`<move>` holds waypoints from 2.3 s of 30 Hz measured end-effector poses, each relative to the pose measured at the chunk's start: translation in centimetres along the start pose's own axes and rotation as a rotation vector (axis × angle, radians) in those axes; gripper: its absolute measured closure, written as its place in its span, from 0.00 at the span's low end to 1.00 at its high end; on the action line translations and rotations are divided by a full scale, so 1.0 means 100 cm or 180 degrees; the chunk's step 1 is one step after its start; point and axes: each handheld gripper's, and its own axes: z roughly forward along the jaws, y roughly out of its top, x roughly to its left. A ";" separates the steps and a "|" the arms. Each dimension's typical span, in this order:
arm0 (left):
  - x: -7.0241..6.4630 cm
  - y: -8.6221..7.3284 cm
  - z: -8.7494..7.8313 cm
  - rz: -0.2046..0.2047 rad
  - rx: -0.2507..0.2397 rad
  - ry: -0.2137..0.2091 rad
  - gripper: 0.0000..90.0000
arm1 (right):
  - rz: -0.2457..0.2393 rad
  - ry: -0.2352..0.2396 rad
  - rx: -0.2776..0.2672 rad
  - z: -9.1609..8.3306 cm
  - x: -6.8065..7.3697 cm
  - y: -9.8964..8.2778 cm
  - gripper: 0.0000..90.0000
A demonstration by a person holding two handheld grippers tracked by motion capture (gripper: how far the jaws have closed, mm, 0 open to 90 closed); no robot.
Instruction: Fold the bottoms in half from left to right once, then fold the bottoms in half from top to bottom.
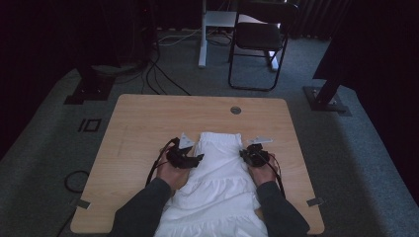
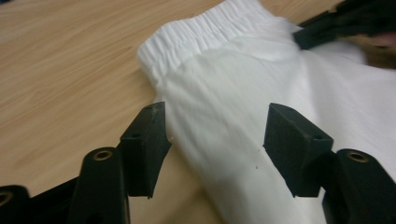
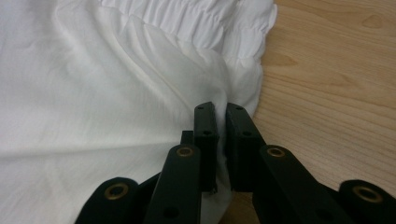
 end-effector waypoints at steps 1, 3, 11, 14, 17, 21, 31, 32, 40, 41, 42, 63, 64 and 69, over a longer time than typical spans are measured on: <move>0.001 0.002 0.007 -0.0034 0.0033 0.0013 0.42 | -0.0003 0.0004 0.0000 0.000 0.000 0.000 0.93; 0.003 0.002 0.022 -0.0149 0.0086 0.0036 0.41 | -0.0004 0.0009 -0.0004 0.000 0.000 0.000 0.93; 0.011 -0.009 0.046 -0.0269 0.0268 0.0209 0.33 | -0.0006 0.0014 -0.0016 0.000 -0.001 -0.001 0.93; 0.013 -0.010 0.047 -0.0313 0.0245 0.0170 0.32 | -0.0003 0.0011 -0.0018 0.000 -0.001 -0.001 0.93; 0.013 -0.010 0.047 -0.0311 0.0238 0.0159 0.31 | -0.0006 0.0014 -0.0017 0.000 -0.001 -0.001 0.93; 0.013 -0.010 0.047 -0.0290 0.0239 0.0156 0.31 | 0.0023 0.0030 -0.0006 0.000 -0.001 0.000 0.92; 0.007 -0.009 0.046 -0.0244 0.0225 0.0010 0.54 | -0.0002 0.0195 0.0025 -0.002 -0.006 0.005 0.67; 0.007 -0.009 0.046 -0.0247 0.0223 0.0003 0.56 | 0.0032 0.0204 -0.0027 -0.003 -0.007 0.007 0.60; 0.004 -0.008 0.047 -0.0279 0.0236 0.0041 0.60 | 0.0057 0.0115 0.0143 0.014 -0.009 0.021 0.26; 0.004 -0.007 0.047 -0.0281 0.0236 0.0039 0.60 | 0.0071 0.0093 0.0147 0.017 -0.009 0.022 0.25; 0.004 -0.007 0.047 -0.0282 0.0236 0.0034 0.61 | 0.0083 0.0129 0.0157 0.018 -0.009 0.022 0.24; 0.045 0.039 0.018 -0.0597 -0.0147 -0.0407 0.94 | -0.0198 0.0238 -0.0091 -0.005 -0.002 0.076 0.94; 0.048 0.049 0.011 -0.0552 -0.0208 -0.0359 0.94 | -0.0223 0.0241 -0.0163 -0.010 -0.002 0.086 0.94; 0.063 0.098 -0.026 -0.0368 -0.0520 -0.0152 0.94 | -0.0255 0.0264 -0.0598 -0.042 -0.002 0.134 0.93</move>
